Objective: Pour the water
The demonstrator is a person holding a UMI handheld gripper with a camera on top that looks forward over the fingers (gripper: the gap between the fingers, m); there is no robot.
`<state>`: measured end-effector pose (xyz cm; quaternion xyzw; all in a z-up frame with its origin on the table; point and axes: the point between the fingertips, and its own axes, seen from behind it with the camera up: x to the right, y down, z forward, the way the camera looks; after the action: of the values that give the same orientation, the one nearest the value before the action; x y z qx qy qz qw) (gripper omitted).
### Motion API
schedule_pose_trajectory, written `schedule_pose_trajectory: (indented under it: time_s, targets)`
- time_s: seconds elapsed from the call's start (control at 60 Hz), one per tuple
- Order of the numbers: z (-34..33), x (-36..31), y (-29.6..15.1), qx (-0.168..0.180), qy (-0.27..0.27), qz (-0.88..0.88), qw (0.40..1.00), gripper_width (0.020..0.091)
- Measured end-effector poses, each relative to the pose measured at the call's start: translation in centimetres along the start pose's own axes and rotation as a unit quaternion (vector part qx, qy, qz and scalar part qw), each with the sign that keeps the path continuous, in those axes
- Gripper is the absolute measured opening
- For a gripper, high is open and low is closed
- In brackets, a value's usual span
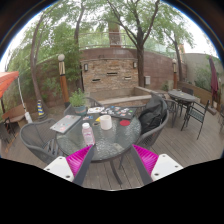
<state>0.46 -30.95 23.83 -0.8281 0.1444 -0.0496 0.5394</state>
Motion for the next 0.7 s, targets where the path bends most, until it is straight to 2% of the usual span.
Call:
schedule_pose_trajectory:
  time_s: [0.05,0.067,0.083,0.283,0.417,0.567,0.7]
  targets:
    - [-1.6,0.1,-0.4,0.001,-0.001,0.013,1.0,0.0844]
    - [0.2,-0.1,0.0,0.002,0.001,0.016,1.0,0.0844]
    - [-1.5,0.2,-0.3,0.002,0.004,0.017,1.0,0.0844]
    - [0.4,1.2,1.2,0.012,0.04,-0.025,0.999,0.084]
    - [-0.7,-3.8,2.0,0.011,0.018,-0.02,1.0,0.0834]
    - [9.5,-8.5,4.8,0.008,-0.032,-0.03,0.999,0.0835]
    - [21.2,-12.7,5.8,0.035,-0.063,-0.037,0.997,0.0842]
